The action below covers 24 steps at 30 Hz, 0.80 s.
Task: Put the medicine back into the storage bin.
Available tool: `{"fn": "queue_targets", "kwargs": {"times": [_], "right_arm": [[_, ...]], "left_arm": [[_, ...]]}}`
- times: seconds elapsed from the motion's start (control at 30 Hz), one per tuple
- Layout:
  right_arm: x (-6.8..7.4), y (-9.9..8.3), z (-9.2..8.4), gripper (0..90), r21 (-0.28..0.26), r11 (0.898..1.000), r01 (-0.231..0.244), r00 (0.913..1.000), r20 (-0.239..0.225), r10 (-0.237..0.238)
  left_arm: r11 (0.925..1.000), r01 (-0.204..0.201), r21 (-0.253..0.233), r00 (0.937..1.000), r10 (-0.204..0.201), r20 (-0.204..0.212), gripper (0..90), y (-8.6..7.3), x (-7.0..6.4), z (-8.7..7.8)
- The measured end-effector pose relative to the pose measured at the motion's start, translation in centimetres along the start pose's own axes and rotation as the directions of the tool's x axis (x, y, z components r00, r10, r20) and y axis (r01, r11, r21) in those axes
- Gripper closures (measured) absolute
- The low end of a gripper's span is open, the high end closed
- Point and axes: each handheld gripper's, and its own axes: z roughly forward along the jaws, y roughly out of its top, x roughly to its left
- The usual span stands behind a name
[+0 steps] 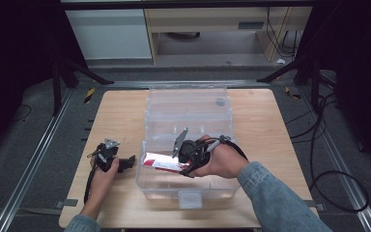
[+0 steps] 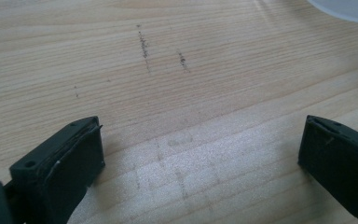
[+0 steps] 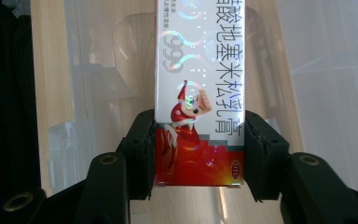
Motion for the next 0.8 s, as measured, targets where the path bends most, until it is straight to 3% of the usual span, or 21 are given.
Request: {"fn": "queue_targets", "kwargs": {"times": [0.8], "right_arm": [[-0.1, 0.5, 3.4, 51.5, 0.041, 0.998, 0.053, 0.9958, -0.077, -0.050]], "left_arm": [[1.0000, -0.001, 0.000, 1.0000, 0.001, 0.000, 0.0, 0.0, 0.0, 0.0]]}}
